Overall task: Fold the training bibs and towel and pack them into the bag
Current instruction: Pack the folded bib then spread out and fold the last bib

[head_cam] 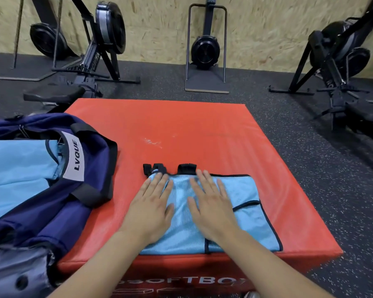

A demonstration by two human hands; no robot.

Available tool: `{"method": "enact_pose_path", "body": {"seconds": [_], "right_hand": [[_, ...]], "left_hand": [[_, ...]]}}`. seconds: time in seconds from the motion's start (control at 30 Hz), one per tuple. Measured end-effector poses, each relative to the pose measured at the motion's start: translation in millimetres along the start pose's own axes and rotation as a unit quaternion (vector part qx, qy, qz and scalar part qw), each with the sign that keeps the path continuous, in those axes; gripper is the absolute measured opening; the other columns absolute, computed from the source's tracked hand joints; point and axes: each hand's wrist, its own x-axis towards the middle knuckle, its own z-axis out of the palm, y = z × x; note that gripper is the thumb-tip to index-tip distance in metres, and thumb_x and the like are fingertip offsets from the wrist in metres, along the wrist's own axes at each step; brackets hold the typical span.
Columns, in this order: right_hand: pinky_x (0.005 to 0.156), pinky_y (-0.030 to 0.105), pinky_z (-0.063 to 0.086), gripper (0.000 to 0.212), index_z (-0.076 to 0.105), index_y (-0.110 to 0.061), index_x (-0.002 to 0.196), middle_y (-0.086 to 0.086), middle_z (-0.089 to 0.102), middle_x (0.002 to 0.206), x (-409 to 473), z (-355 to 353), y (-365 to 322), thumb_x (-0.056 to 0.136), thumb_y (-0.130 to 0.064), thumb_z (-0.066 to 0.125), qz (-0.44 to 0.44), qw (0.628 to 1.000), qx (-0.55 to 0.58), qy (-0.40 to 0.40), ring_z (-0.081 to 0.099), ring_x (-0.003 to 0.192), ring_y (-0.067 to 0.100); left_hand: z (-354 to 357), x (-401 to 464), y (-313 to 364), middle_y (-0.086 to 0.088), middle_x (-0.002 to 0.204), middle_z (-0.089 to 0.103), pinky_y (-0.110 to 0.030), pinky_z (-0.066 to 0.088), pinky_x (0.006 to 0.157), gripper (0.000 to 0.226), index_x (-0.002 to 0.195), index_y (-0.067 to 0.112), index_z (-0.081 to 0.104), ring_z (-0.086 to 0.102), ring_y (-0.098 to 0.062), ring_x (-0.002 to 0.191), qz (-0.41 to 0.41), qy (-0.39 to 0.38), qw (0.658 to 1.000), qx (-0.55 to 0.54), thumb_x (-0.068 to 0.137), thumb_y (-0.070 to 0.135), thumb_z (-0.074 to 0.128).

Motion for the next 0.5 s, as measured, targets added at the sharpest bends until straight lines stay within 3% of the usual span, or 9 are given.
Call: {"method": "enact_pose_path", "body": {"seconds": [0.07, 0.17, 0.3, 0.4, 0.5], "right_hand": [[0.123, 0.039, -0.007, 0.068, 0.013, -0.024, 0.160, -0.009, -0.003, 0.167, -2.2, 2.5, -13.4, 0.097, -0.050, 0.008, -0.045, 0.999, 0.021, -0.017, -0.012, 0.152, 0.005], [0.121, 0.039, -0.008, 0.073, 0.011, -0.022, 0.161, -0.008, -0.001, 0.168, -11.6, 14.5, -12.5, 0.095, -0.052, 0.001, -0.062, 0.996, -0.001, -0.060, -0.014, 0.152, 0.007], [0.122, 0.036, -0.012, 0.077, 0.001, -0.029, 0.160, -0.014, -0.011, 0.166, -16.9, 4.2, 30.4, 0.089, -0.058, -0.007, 0.005, 0.998, -0.025, -0.063, -0.019, 0.150, 0.004], [0.124, 0.036, -0.007, 0.079, 0.002, -0.028, 0.160, -0.009, -0.006, 0.167, -25.1, -9.3, 72.8, 0.088, -0.056, -0.012, 0.075, 0.993, -0.076, -0.043, -0.012, 0.153, 0.010], [0.125, 0.040, -0.002, 0.078, 0.007, -0.024, 0.160, -0.003, 0.000, 0.168, -29.5, -20.6, 86.2, 0.090, -0.053, -0.010, 0.129, 0.986, -0.102, -0.014, -0.005, 0.154, 0.015]], "left_hand": [[-1.3, 2.4, 7.4, -0.010, 0.158, 0.037, -0.044, 0.019, 0.120, 0.059, 0.149, 0.004, 0.041, 0.027, -0.024, 0.150, 0.017, 0.006, 1.000, 0.006, 0.099, 0.033, 0.030], [11.4, -4.1, 11.5, -0.009, 0.158, 0.038, -0.040, 0.013, 0.120, 0.060, 0.150, 0.005, 0.041, 0.029, -0.021, 0.148, -0.006, -0.001, 1.000, -0.019, 0.100, 0.036, 0.027], [18.8, -7.1, 8.2, -0.003, 0.164, 0.016, -0.034, 0.000, 0.122, 0.068, 0.157, 0.009, 0.022, 0.008, -0.016, 0.152, -0.044, 0.008, 0.998, -0.041, 0.100, 0.047, 0.020], [15.3, -5.7, 10.5, 0.002, 0.165, -0.001, -0.031, -0.008, 0.122, 0.075, 0.158, 0.012, 0.006, -0.011, -0.010, 0.151, -0.051, -0.006, 0.997, -0.060, 0.096, 0.053, 0.006], [9.1, -4.6, 11.2, -0.001, 0.167, 0.000, -0.033, -0.009, 0.122, 0.076, 0.158, 0.012, 0.003, -0.013, -0.011, 0.151, -0.052, -0.023, 0.996, -0.064, 0.094, 0.054, 0.001]]}}
